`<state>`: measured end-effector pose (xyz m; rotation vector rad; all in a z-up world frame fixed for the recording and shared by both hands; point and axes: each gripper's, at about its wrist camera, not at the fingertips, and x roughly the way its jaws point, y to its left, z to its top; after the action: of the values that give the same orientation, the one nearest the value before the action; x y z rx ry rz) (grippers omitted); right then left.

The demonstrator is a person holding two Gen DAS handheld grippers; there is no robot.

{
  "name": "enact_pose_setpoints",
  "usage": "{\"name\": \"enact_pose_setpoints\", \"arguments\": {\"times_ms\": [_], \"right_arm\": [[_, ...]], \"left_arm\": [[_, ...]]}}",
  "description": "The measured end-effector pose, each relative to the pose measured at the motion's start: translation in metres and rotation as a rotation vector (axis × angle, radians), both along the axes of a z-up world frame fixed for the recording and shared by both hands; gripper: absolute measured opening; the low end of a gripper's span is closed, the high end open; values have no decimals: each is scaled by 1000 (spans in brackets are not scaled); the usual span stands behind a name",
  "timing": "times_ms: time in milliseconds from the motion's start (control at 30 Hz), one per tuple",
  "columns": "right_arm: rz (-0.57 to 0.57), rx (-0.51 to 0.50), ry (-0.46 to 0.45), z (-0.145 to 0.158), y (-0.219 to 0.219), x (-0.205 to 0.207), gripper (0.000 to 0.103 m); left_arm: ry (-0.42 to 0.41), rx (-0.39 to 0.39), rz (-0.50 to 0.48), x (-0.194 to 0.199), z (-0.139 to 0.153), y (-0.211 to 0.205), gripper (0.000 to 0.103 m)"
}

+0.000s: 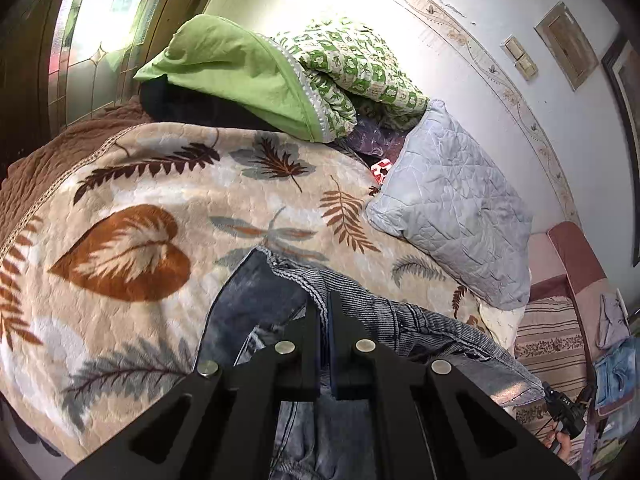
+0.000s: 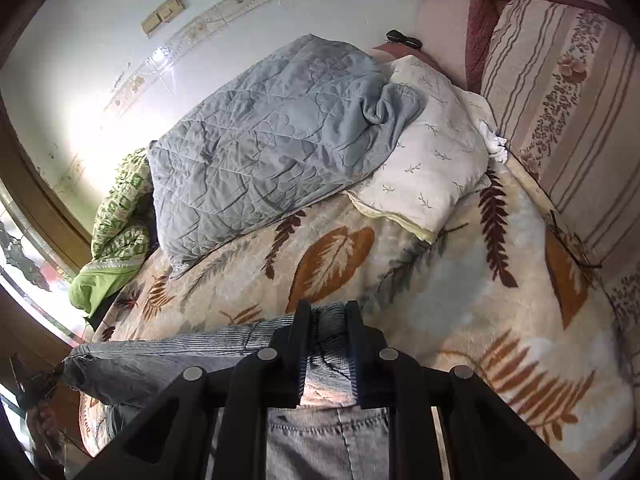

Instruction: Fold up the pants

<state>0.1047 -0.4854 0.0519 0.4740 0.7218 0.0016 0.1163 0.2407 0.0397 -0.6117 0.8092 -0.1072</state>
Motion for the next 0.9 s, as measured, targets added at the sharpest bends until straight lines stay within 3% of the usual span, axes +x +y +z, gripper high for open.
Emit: {"name": "enact_pose_setpoints", "arguments": {"times_ms": [100, 167, 267, 333, 367, 400, 467, 600, 700, 900], "right_arm": [[4, 32, 14, -19, 0, -59, 18], [7, 66, 59, -46, 1, -93, 18], [37, 74, 230, -104, 6, -121, 24], [39, 94, 325, -133, 5, -134, 41], [32, 93, 342, -138, 4, -140, 68], [16, 92, 332, -137, 2, -146, 74], [-11, 97, 282, -124, -6, -153, 74], [-52, 150, 188, -91, -21, -136, 74], [-18, 183, 173, -82, -16, -96, 74], [-22, 218, 315, -126, -25, -21, 73]], "left_arm": [[61, 0, -6, -38, -26, 7, 3], [144, 15, -31, -50, -50, 8, 3], [284, -18, -1, -65, -83, 22, 7], [336, -20, 49, -73, -89, 32, 14], [331, 6, 77, -77, -83, 35, 15], [315, 46, 101, -79, -74, 37, 18], [251, 113, 120, -81, -51, 31, 25], [139, 167, 5, -74, -21, -13, 50], [142, 186, -89, -60, -32, -52, 52], [262, 306, -110, -43, -94, -88, 52]]}}
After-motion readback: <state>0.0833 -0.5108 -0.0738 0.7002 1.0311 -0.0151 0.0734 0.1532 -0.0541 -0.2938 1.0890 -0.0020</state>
